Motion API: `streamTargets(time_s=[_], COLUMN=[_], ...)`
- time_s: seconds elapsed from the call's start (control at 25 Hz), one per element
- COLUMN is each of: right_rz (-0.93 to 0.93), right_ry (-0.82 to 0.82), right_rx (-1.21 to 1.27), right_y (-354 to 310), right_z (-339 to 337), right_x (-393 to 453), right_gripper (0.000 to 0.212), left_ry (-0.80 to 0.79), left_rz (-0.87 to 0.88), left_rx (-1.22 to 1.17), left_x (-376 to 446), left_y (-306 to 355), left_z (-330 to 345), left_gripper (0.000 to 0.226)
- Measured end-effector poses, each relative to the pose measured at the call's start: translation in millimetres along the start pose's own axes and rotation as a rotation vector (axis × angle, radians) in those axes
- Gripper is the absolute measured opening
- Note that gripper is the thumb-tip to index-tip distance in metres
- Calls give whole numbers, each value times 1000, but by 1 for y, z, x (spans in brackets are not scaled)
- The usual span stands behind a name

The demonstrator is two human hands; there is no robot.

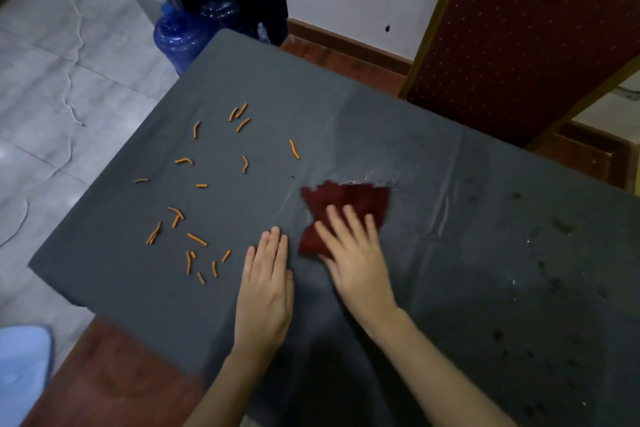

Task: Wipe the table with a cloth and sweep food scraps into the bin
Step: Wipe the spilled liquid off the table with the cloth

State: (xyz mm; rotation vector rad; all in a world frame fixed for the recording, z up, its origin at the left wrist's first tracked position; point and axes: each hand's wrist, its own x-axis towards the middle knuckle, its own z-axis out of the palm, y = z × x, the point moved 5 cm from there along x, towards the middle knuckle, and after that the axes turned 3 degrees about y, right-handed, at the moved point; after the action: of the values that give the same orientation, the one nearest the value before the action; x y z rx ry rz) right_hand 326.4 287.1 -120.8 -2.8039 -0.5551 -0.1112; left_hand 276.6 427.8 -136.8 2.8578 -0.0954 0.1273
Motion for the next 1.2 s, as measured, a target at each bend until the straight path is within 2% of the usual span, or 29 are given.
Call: streamTargets(time_s=[0.08, 0.16, 0.24, 0.36, 0.44, 0.52, 0.6, 0.76, 0.92, 1.0, 1.12, 1.2], right_rz=[-299, -464, -352, -4, 223, 380, 379, 60, -2, 96, 452, 679], right_ry=[-90, -119, -97, -64, -53, 24, 55, -26, -69, -117, -129, -101], right_rx=[-34, -100, -147, -197, -186, -161, -118, -128, -203, -270, -291, -265], right_y=[-14, 13, 65, 134, 138, 111, 63, -29, -13, 19, 70, 78], right_z=[7, -3, -21, -52, -58, -52, -38, -6, -16, -29, -55, -67], right_x=[-10, -23, -34, -62, -83, -89, -81, -82, -124, -160, -233, -280], right_gripper=[49, 48, 48, 47, 49, 43, 43, 50, 53, 55, 53, 50], left_ry=[-7, -10, -10, -9, -8, -1, -17, -71, -137, -171, -222, -223], left_rz=[22, 31, 9, 0, 6, 4, 7, 117, 298, 334, 554, 621], left_rx=[6, 15, 7, 1, -12, -29, -26, 2, 46, 38, 35, 23], left_x=[-6, -6, -6, -6, -6, -6, -7, -11, -32, -39, -57, -67], left_y=[0, 2, 3, 3, 2, 1, -1, -7, -14, -1, 46, 66], left_z=[-1, -3, -4, -4, -4, -3, -2, 0, -7, -6, 6, 10], left_gripper=[51, 51, 51, 52, 52, 52, 52, 54, 54, 53, 54, 54])
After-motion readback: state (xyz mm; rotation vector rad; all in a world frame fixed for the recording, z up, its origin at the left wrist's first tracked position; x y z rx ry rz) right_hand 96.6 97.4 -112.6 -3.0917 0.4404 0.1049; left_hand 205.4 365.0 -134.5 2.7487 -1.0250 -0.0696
